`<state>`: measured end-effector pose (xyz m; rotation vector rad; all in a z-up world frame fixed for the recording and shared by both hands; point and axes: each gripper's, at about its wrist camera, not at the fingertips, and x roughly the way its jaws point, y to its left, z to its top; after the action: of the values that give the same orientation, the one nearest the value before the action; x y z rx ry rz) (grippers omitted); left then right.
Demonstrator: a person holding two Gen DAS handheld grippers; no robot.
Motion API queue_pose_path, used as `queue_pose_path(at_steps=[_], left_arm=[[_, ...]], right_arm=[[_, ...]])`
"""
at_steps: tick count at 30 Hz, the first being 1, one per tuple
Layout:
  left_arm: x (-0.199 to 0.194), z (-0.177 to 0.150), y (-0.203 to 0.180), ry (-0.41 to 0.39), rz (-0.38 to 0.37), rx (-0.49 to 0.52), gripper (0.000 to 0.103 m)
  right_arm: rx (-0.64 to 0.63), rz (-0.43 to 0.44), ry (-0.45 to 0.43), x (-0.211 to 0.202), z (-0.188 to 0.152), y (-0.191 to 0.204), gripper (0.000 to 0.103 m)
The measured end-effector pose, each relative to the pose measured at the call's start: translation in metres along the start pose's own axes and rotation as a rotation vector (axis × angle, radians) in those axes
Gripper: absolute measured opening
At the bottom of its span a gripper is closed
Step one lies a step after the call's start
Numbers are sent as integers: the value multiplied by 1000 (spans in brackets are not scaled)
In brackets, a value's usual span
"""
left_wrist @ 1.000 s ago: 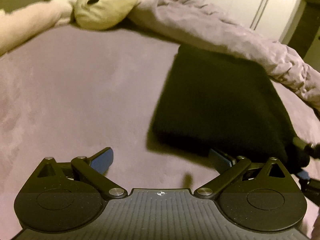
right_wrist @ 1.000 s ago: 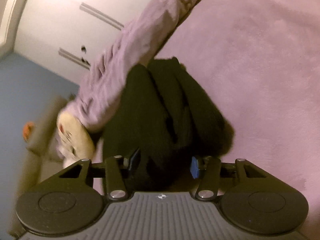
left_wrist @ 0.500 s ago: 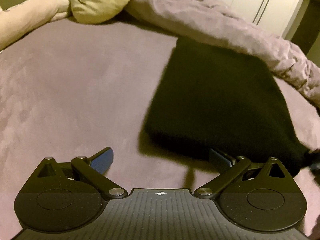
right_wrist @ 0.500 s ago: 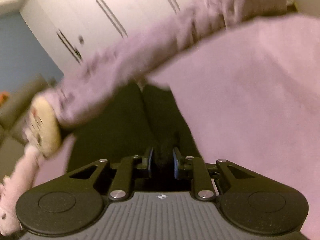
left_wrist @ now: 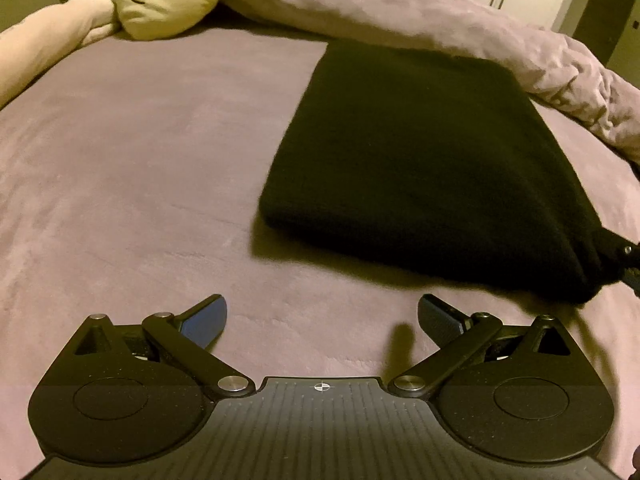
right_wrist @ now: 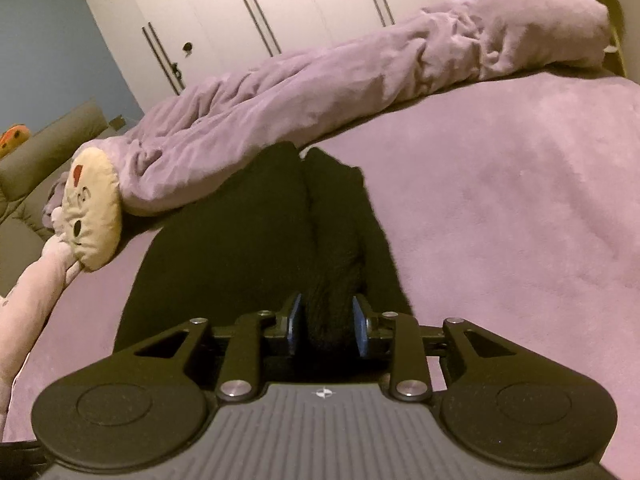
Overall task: Fold small clothes
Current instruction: 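Open the right tool and lift both tools away from the sweater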
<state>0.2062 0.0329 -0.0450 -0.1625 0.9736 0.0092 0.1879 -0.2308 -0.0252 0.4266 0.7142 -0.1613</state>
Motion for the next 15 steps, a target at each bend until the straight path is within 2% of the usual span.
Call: queue_pose_path(at_steps=[3,7,9,11,13,14,15], left_arm=[[1,-1,0,11,-3,-7,103],[0,-1,-3,13,4,0,103],[1,-1,-3,12,9,6,103],[1,-1,-5,14,16,12,103],[0,-1,-5,16,33,20,103],[-1,-2,-5,14,40,26,103],[-3,-2,-5,11,45,34,103]], right_arm=[[-18,18,-3,-3,-2,4,28],[-83,47,-14,-6,-2,11,19],[-121,29,-36,-9,-3,13,17],[-125,-33,-33,-6,-2,9,17],[-160,-172,-13,5,-4,4,1],[-176,-244,16,11,-6,0,1],[-154,-279,55,15,-7,-7,4]])
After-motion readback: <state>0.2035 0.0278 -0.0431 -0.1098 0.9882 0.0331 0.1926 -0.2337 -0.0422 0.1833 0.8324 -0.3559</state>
